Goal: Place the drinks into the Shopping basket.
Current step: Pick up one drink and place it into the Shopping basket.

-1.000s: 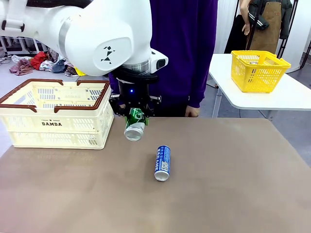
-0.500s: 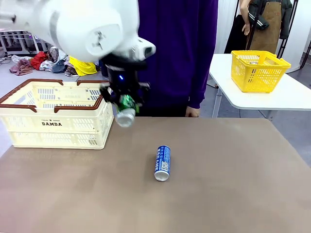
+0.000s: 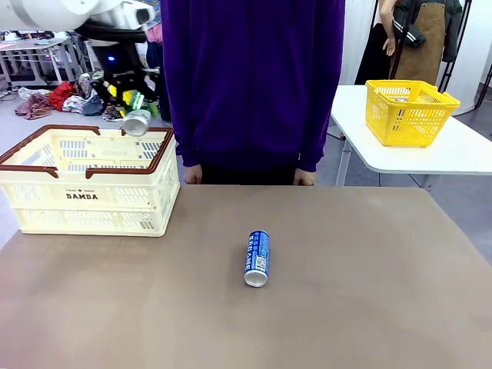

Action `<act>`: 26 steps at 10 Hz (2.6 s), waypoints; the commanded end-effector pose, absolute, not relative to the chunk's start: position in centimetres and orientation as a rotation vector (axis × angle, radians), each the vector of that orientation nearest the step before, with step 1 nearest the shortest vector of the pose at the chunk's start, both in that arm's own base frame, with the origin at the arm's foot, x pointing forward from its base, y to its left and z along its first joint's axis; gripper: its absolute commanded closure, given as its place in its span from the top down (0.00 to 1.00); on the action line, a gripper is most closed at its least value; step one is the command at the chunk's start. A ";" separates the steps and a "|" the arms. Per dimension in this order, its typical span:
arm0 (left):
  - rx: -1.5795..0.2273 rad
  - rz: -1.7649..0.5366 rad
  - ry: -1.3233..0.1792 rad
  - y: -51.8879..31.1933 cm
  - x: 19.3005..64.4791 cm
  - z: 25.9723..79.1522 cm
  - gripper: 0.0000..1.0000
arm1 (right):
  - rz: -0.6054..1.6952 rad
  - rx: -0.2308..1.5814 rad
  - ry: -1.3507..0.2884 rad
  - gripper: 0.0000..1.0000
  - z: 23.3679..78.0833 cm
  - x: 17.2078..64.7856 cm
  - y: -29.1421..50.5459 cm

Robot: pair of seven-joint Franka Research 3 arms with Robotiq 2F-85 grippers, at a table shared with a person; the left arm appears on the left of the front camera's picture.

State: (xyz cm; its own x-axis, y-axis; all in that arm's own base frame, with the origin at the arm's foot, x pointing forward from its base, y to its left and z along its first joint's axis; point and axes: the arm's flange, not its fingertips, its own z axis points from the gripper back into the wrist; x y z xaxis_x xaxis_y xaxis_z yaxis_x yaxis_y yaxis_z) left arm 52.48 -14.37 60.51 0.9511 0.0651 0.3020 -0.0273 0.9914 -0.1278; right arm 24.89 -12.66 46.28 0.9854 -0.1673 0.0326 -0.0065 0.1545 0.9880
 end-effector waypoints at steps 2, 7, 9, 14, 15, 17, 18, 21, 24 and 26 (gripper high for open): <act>-0.183 0.071 -0.251 -9.3 56.1 58.2 0.00 | -0.134 1.437 -0.146 1.00 47.0 25.2 -12.5; -0.135 0.091 -0.197 -7.8 57.5 53.5 0.00 | -0.134 1.437 -0.146 1.00 47.0 25.2 -12.5; -0.135 0.091 -0.197 -7.8 57.5 53.5 0.00 | -0.134 1.437 -0.146 1.00 47.0 25.2 -12.5; -0.095 0.061 -0.232 -9.0 60.4 49.7 0.00 | -0.134 1.437 -0.146 1.00 47.0 25.2 -12.5; -0.104 0.066 -0.210 -9.1 60.7 48.5 0.00 | -0.134 1.437 -0.146 1.00 47.0 25.2 -12.5; -0.116 0.088 -0.181 -9.0 60.8 45.8 0.00 | -0.134 1.437 -0.146 1.00 47.0 25.2 -12.5; -0.112 0.081 -0.172 -9.1 60.6 44.6 0.00 | -0.134 1.437 -0.146 1.00 47.0 25.2 -12.5; -0.116 0.008 -0.193 -9.1 58.9 42.4 0.00 | -0.134 1.437 -0.146 1.00 47.0 25.2 -12.5; -0.107 -0.039 -0.170 -9.2 58.4 40.4 0.00 | -0.134 1.437 -0.146 1.00 47.0 25.2 -12.5; -0.090 -0.056 -0.159 -9.2 58.6 39.6 0.00 | -0.134 1.437 -0.146 1.00 47.0 25.2 -12.5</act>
